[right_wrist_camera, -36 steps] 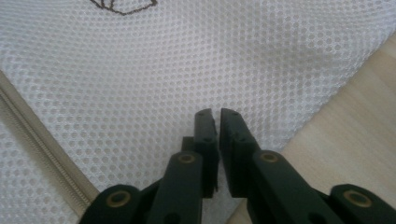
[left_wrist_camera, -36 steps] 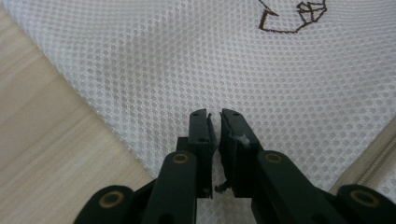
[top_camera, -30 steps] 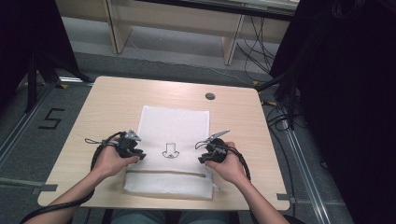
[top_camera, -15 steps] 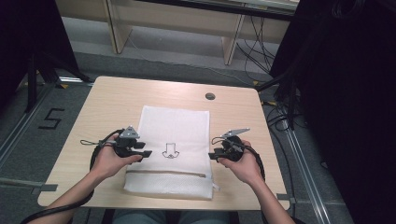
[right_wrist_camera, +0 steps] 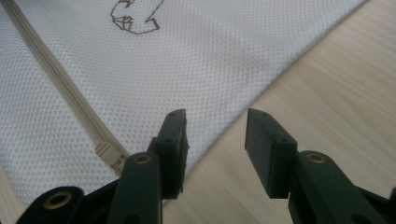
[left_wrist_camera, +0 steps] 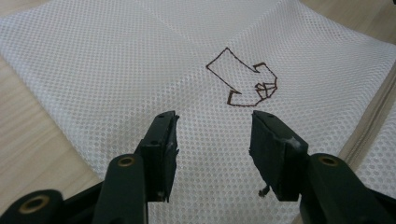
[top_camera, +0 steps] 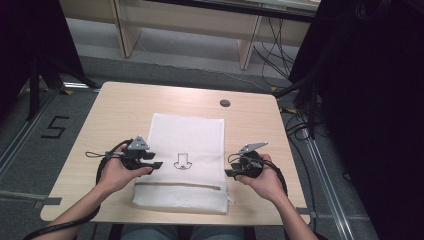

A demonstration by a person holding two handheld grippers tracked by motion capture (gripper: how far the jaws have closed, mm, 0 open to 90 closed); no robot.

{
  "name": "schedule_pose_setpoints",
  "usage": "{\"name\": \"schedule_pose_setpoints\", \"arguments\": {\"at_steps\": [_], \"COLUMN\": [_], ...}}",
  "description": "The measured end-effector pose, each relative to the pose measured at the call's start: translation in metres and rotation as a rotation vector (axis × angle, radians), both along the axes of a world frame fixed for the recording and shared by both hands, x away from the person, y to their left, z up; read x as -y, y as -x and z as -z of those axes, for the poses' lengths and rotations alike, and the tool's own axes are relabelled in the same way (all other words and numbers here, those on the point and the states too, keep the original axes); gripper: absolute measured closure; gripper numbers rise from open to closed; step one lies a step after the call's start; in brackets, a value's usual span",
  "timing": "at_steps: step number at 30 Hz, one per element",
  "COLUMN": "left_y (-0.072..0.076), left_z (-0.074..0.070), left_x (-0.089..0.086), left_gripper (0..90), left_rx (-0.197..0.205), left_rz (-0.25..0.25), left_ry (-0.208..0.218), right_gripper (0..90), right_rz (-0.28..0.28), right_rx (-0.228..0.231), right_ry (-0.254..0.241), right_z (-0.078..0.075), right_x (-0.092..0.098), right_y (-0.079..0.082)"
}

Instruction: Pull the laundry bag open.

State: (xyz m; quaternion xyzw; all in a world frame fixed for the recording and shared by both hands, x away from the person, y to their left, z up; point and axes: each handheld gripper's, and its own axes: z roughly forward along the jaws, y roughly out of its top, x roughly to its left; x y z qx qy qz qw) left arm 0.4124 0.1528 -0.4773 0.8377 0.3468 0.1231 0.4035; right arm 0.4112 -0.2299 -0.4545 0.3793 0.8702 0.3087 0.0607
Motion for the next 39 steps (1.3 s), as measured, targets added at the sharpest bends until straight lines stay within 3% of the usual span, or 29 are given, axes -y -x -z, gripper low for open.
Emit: {"name": "schedule_pose_setpoints", "arguments": {"at_steps": [1, 2, 3, 4, 5, 7, 9, 10, 12, 13, 15, 16, 18, 19, 22, 25, 27, 28, 32, 39], "left_y": [0.0, 0.0, 0.001, 0.0, 0.0, -0.001, 0.0, 0.001, 0.003, 0.003, 0.004, 0.005, 0.005, 0.005, 0.005, 0.006, 0.007, 0.008, 0.01, 0.017], "left_z": [0.0, 0.0, 0.0, 0.0, 0.0, 0.0, 0.001, 0.001, 0.0, -0.001, -0.003, -0.004, -0.006, -0.006, -0.01, -0.012, -0.013, -0.013, -0.02, -0.018], "left_x": [-0.001, 0.0, 0.0, 0.0, 0.001, 0.003, 0.004, 0.005, 0.006, 0.007, 0.011, 0.013, 0.018, 0.022, 0.034, 0.044, 0.052, 0.056, 0.073, 0.1], "left_gripper": [50.8, 50.7, 50.6, 50.5, 50.5, 50.5, 50.6, 50.7, 50.9, 51.4, 51.5, 52.0, 53.6, 53.6, 55.7, 57.4, 58.7, 58.8, 59.4, 60.0], "left_rx": [-0.002, -0.002, -0.002, -0.005, -0.004, -0.005, -0.002, -0.003, -0.007, 0.004, 0.007, 0.006, 0.007, 0.002, 0.007, 0.008, 0.01, -0.003, 0.02, -0.016], "left_rz": [0.007, 0.005, 0.006, 0.007, 0.008, 0.025, 0.036, 0.036, 0.038, 0.048, 0.065, 0.07, 0.09, 0.089, 0.12, 0.16, 0.198, 0.193, 0.26, 0.322], "left_ry": [0.001, 0.004, 0.004, 0.005, 0.001, 0.008, 0.005, 0.006, 0.004, 0.001, 0.011, 0.013, 0.012, 0.028, 0.014, -0.008, -0.012, 0.008, 0.003, 0.04], "right_gripper": [59.0, 59.0, 59.3, 59.7, 61.1, 62.5, 64.9, 65.8, 73.0, 83.8, 87.0, 90.0, 90.0, 90.0, 90.0, 90.0, 90.0, 90.0, 90.0, 90.0], "right_rz": [-0.007, -0.04, -0.035, -0.055, -0.059, -0.083, -0.083, -0.114, -0.104, -0.086, -0.082, -0.059, -0.037, -0.037, -0.001, -0.038, -0.033, -0.044, -0.058, -0.07], "right_rx": [0.012, 0.064, 0.025, 0.033, 0.008, 0.027, 0.009, 0.015, 0.015, 0.021, 0.022, 0.001, -0.043, -0.043, -0.091, -0.071, -0.088, -0.082, -0.066, -0.087], "right_ry": [-0.008, -0.007, -0.019, -0.024, -0.004, 0.006, 0.05, 0.037, 0.039, 0.025, 0.033, 0.03, 0.027, 0.027, 0.032, 0.055, 0.06, 0.058, 0.058, 0.062], "right_z": [0.0, 0.001, -0.001, -0.001, -0.001, 0.001, 0.0, 0.0, -0.003, -0.005, -0.007, -0.006, -0.003, -0.003, 0.003, 0.006, 0.006, 0.007, 0.008, 0.014], "right_x": [-0.001, -0.002, -0.003, -0.003, -0.004, -0.003, -0.002, -0.002, -0.002, -0.003, -0.002, 0.001, 0.006, 0.006, 0.007, 0.004, 0.001, 0.001, -0.002, -0.007], "right_y": [0.0, -0.002, 0.001, 0.0, 0.0, -0.002, -0.002, -0.002, 0.0, 0.002, 0.003, 0.006, 0.008, 0.008, 0.009, 0.008, 0.01, 0.01, 0.009, 0.006]}}
